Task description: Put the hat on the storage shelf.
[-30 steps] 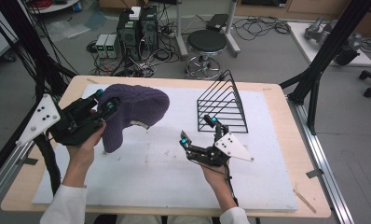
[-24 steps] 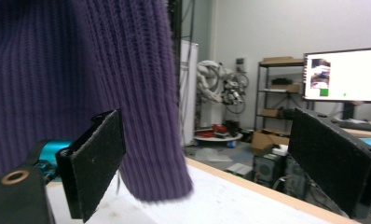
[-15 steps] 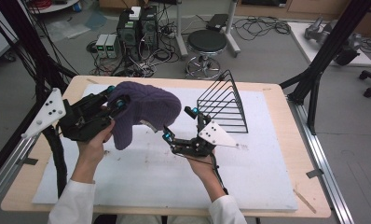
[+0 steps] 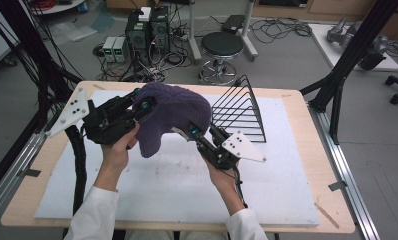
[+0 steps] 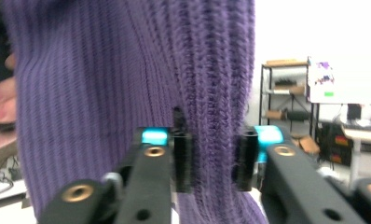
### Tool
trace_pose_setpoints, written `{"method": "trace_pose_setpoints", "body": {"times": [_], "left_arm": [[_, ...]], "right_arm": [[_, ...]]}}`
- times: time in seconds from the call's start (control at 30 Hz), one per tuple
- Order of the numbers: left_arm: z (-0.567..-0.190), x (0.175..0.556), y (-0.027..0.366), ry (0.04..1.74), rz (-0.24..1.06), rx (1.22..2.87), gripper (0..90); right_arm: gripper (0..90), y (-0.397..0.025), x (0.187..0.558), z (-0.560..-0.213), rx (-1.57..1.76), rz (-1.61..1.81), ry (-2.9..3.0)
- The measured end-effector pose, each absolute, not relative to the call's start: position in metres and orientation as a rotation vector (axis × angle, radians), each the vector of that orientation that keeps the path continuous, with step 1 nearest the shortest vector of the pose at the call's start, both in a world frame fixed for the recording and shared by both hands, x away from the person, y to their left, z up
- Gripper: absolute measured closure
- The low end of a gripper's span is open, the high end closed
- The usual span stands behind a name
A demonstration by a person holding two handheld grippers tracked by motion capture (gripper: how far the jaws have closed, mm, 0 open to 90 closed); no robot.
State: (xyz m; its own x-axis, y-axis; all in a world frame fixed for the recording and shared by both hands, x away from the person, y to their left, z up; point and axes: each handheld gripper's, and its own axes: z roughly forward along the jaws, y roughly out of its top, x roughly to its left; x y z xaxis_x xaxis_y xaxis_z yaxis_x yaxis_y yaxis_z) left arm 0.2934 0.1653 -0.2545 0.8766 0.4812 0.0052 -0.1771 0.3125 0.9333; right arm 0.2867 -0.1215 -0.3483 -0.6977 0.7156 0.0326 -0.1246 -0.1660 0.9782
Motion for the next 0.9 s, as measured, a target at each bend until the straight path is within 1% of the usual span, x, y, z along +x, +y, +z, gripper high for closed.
{"method": "trace_pose_setpoints", "body": {"times": [0.13, 0.33, 0.43, 0.73, 0.9], "left_arm": [[-0.253, 0.302, 0.161, 0.283, 0.443, 1.203, 73.8], [-0.252, 0.323, 0.153, 0.254, 0.485, 1.228, 75.2], [-0.251, 0.337, 0.148, 0.263, 0.471, 1.232, 76.3], [-0.225, 0.359, 0.119, 0.232, 0.517, 1.278, 77.6], [-0.214, 0.37, 0.104, 0.219, 0.534, 1.277, 78.0]], "right_arm": [[80.5, -0.134, 0.291, -0.343, 0.728, 1.904, 1.529], [81.4, -0.16, 0.294, -0.328, 0.76, 1.858, 1.49], [81.4, -0.172, 0.298, -0.319, 0.782, 1.813, 1.493], [81.4, -0.196, 0.312, -0.301, 0.845, 1.78, 1.496], [81.4, -0.207, 0.318, -0.292, 0.861, 1.769, 1.474]]}}
